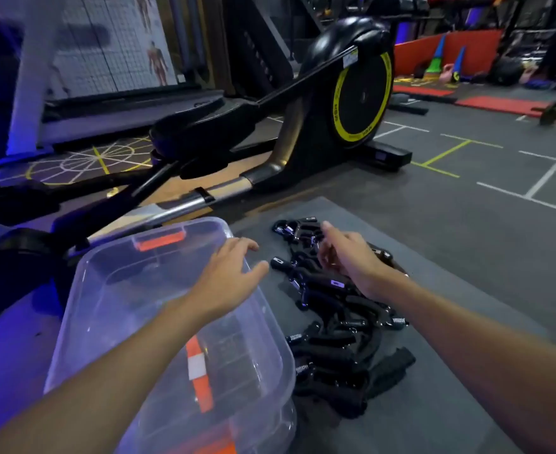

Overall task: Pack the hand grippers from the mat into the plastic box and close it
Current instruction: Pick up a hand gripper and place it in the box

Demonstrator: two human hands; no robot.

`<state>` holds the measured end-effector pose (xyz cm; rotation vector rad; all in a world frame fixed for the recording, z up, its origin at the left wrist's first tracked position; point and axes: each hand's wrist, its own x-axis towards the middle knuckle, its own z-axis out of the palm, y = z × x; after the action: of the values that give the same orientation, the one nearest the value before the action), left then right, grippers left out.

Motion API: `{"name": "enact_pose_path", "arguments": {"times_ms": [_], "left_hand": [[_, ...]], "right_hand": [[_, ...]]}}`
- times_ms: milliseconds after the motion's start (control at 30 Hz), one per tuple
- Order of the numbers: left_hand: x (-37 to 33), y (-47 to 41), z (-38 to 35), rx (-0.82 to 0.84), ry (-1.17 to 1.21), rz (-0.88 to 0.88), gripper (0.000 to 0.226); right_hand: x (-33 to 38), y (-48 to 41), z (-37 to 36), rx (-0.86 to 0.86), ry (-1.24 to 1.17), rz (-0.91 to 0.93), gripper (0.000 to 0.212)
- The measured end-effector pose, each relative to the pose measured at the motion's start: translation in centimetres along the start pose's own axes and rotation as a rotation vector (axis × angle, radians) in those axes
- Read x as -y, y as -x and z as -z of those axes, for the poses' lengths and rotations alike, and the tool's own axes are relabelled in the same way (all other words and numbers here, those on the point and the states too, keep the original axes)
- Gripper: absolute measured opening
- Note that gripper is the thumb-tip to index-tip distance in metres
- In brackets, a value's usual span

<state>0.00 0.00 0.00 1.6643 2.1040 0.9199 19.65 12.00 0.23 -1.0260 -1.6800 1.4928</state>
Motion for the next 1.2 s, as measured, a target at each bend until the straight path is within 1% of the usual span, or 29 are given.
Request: {"name": "enact_pose_path", "arguments": {"times_ms": [67, 133, 167, 267, 333, 567, 700, 733, 800, 900, 1067, 1200], "left_hand": [[0.4, 0.7, -0.5, 0.039, -0.166, -0.007, 0.061], [1.0, 1.7, -0.8, 0.061, -0.218, -0.002, 0.075], [1.2, 2.0, -1.0, 0.071, -0.246, -0.002, 0.076], [1.6, 2.7, -1.3, 0.106, -0.358, -0.007, 0.067], [1.7, 3.2, -1.6, 0.131, -0.400, -0.002, 0.069], [1.2, 3.2, -1.8, 0.193, -0.430, 0.049, 0.071], [1.0, 3.3, -1.7, 0.214, -0.420, 0.076, 0.072], [1.1, 3.3, -1.8, 0.212, -0.417, 0.076, 0.072], [1.3, 3.1, -2.0, 0.209, -0.414, 0.078, 0.071], [1.8, 3.2, -2.4, 0.181, -0.383, 0.065, 0.070], [2.1, 3.0, -2.7, 0.181, -0.348, 0.042, 0.076], [2.3, 3.1, -2.6, 0.182, -0.324, 0.026, 0.081]], "right_hand": [[-1.0, 0.5, 0.7, -0.033, 0.023, -0.038, 0.058], [-2.9, 0.7, 1.3, -0.052, 0.047, -0.074, 0.058], [-3.6, 0.7, 1.5, -0.060, 0.056, -0.092, 0.058], [-5.3, 0.9, 2.0, -0.103, 0.112, -0.119, 0.055], [-6.3, 1.0, 2.0, -0.118, 0.122, -0.138, 0.052], [-10.4, 0.3, 2.0, -0.169, 0.227, -0.159, 0.044], [-13.1, -0.4, 2.8, -0.224, 0.377, -0.119, 0.026], [-13.5, -0.6, 3.0, -0.222, 0.415, -0.130, 0.026], [-14.0, -1.1, 3.2, -0.229, 0.450, -0.166, 0.035], [-14.5, -1.9, 3.2, -0.270, 0.470, -0.172, 0.046], [-15.1, -2.4, 3.0, -0.279, 0.526, -0.150, 0.038], [-14.6, -2.8, 3.1, -0.310, 0.573, -0.091, 0.032]]}}
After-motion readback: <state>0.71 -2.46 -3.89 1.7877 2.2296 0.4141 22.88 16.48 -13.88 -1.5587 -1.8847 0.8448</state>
